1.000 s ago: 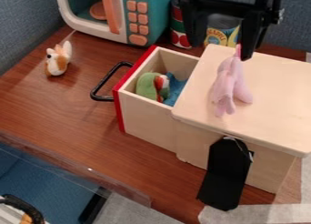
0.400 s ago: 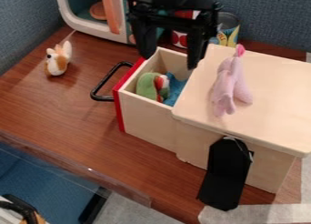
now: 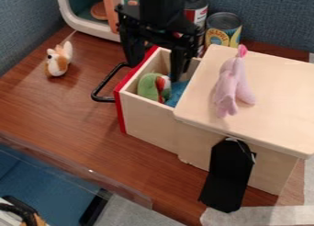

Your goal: Take the green teddy bear outside the drawer and put it on the leftside of the table

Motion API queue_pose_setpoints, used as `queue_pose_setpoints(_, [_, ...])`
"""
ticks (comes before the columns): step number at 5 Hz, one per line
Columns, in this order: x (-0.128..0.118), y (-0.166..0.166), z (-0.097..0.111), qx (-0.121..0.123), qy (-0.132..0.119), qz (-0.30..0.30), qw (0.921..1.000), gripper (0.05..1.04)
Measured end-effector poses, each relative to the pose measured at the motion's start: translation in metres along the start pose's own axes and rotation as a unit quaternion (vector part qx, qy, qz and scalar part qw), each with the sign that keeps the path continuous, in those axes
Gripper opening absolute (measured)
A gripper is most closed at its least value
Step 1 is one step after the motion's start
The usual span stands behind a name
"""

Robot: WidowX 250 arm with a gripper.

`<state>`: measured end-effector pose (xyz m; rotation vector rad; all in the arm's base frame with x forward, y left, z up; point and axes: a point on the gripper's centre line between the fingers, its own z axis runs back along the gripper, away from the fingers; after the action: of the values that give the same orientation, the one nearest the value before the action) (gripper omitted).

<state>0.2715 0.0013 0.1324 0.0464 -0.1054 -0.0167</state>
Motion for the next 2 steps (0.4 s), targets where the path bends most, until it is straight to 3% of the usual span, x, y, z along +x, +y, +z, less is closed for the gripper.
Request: queue_pose_setpoints(2, [0.003, 0.015, -0.027, -0.024, 0.029, 0.024, 0.999, 1.001])
